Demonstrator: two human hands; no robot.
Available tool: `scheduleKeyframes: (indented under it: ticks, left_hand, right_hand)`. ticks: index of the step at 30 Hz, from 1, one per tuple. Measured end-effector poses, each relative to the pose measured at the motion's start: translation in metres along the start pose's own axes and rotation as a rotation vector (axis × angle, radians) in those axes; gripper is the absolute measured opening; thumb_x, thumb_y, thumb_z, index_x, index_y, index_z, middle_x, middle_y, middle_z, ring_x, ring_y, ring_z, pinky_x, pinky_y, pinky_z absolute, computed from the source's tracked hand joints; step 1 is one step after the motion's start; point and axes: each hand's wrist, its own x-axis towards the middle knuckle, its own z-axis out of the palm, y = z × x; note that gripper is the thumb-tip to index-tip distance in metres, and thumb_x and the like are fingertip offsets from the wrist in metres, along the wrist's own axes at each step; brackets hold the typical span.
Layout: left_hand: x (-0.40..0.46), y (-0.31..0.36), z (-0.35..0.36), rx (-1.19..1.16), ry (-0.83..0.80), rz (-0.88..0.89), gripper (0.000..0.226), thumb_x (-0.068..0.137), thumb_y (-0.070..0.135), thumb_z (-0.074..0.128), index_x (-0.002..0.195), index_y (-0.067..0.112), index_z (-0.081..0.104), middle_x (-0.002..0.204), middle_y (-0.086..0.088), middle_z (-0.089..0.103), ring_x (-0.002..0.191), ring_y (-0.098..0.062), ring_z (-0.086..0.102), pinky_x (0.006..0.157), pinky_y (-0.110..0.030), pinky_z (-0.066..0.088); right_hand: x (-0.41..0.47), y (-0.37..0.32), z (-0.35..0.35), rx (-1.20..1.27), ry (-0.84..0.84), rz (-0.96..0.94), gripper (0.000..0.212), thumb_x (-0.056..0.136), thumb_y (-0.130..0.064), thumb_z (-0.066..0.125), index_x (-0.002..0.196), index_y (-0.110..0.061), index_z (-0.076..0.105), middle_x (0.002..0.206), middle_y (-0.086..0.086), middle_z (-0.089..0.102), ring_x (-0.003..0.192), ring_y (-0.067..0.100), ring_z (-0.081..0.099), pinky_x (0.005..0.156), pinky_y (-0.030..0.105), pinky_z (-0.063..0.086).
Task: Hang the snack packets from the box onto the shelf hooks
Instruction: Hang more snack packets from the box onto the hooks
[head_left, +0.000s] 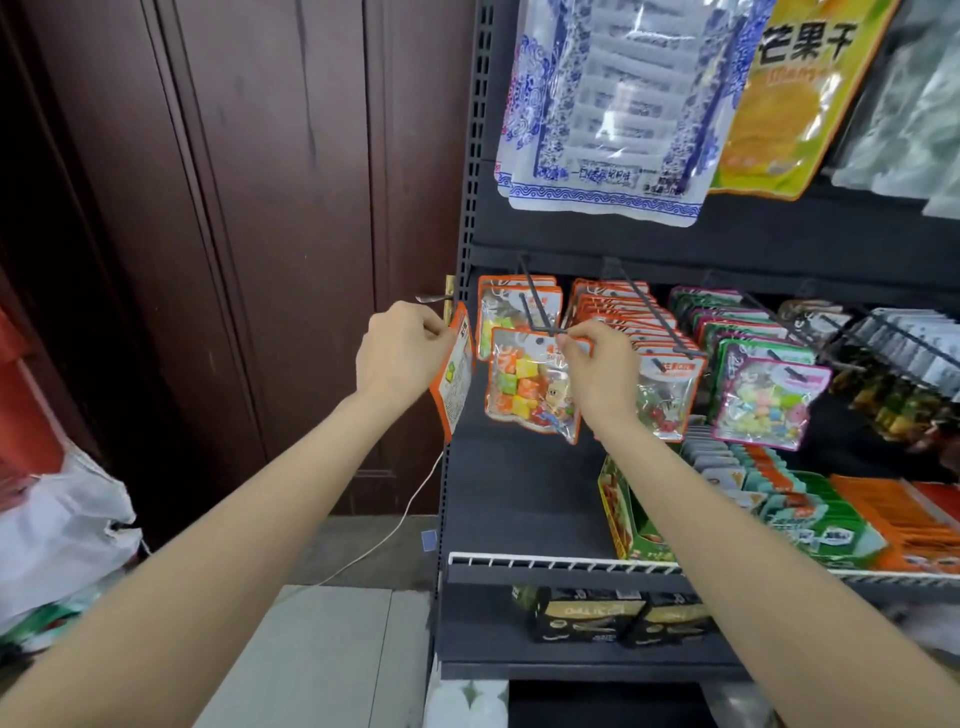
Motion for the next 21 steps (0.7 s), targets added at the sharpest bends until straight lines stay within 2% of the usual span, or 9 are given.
scheduleKeyframes:
  ticks: [3,6,9,13,16,17,18,20,21]
  left_hand:
    - [0.005,0.002,0.007,0.001,-0.020,0.007,0.016,0.087,0.019,0.057,0.077,0.020,0.070,0.074,0.001,0.066,0.075,-0.021,0.066,0.067,-0.034,0.056]
    - [0.012,0.003,0.013,-0.001,-0.042,-0.013,0.017,0.087,0.019,0.056,0.077,0.021,0.070,0.066,0.008,0.060,0.070,-0.016,0.062,0.060,-0.026,0.046]
    - [0.020,0.003,0.018,-0.004,-0.047,-0.016,0.016,0.088,0.020,0.057,0.078,0.020,0.071,0.065,0.012,0.058,0.069,-0.014,0.061,0.060,-0.026,0.047]
    - [0.029,-0.001,0.025,-0.018,-0.057,-0.013,0.016,0.088,0.017,0.058,0.078,0.015,0.071,0.070,0.005,0.064,0.067,-0.016,0.066,0.063,-0.032,0.057]
    - [0.034,-0.003,0.029,-0.135,-0.071,-0.076,0.022,0.087,0.011,0.059,0.072,-0.001,0.070,0.067,-0.010,0.069,0.056,-0.020,0.069,0.054,-0.037,0.059]
    - [0.035,-0.003,0.030,-0.185,-0.077,-0.106,0.023,0.087,0.009,0.059,0.072,-0.006,0.069,0.066,-0.013,0.069,0.054,-0.021,0.069,0.052,-0.037,0.059]
    - [0.035,-0.002,0.030,-0.235,-0.085,-0.139,0.023,0.087,0.008,0.060,0.072,-0.008,0.068,0.066,-0.014,0.069,0.054,-0.021,0.069,0.053,-0.036,0.059]
    - [0.034,0.001,0.032,-0.327,-0.108,-0.201,0.023,0.088,0.008,0.061,0.071,-0.006,0.069,0.069,-0.013,0.070,0.056,-0.022,0.070,0.055,-0.036,0.060]
    - [0.032,0.003,0.034,-0.363,-0.124,-0.225,0.023,0.088,0.008,0.061,0.070,-0.003,0.069,0.069,-0.013,0.070,0.056,-0.022,0.070,0.055,-0.035,0.060]
  right_hand:
    - [0.007,0.002,0.003,-0.116,-0.010,-0.048,0.015,0.092,-0.016,0.057,0.099,-0.007,0.067,0.096,0.003,0.068,0.076,0.008,0.052,0.056,0.006,0.029]
    - [0.022,-0.001,0.007,-0.298,-0.047,-0.091,0.016,0.091,-0.010,0.056,0.104,-0.009,0.066,0.100,0.007,0.069,0.086,0.020,0.061,0.063,0.022,0.038]
    - [0.045,-0.006,0.017,-0.481,-0.099,-0.088,0.021,0.089,0.003,0.050,0.101,-0.005,0.066,0.098,0.014,0.067,0.091,0.033,0.063,0.063,0.029,0.040]
    - [0.079,-0.010,0.038,-0.552,-0.164,-0.060,0.017,0.090,0.002,0.047,0.096,0.001,0.062,0.096,0.020,0.066,0.088,0.036,0.063,0.063,0.033,0.043]
    - [0.093,-0.006,0.047,-0.492,-0.192,-0.026,0.025,0.090,0.005,0.041,0.105,0.004,0.061,0.106,0.023,0.062,0.096,0.037,0.062,0.071,0.035,0.047]
    - [0.092,-0.005,0.046,-0.465,-0.205,-0.053,0.030,0.090,0.007,0.040,0.111,0.003,0.060,0.113,0.023,0.059,0.102,0.035,0.061,0.080,0.033,0.048]
    - [0.087,-0.005,0.043,-0.426,-0.224,-0.094,0.034,0.090,0.008,0.041,0.120,0.002,0.057,0.123,0.022,0.055,0.108,0.030,0.058,0.087,0.024,0.046]
    - [0.068,-0.005,0.030,-0.229,-0.222,-0.110,0.041,0.092,0.009,0.042,0.132,0.001,0.048,0.135,0.017,0.045,0.111,0.012,0.051,0.085,-0.004,0.032]
    - [0.056,-0.003,0.023,-0.178,-0.184,-0.112,0.043,0.091,0.009,0.045,0.133,0.000,0.046,0.137,0.013,0.043,0.114,0.007,0.047,0.085,-0.008,0.024]
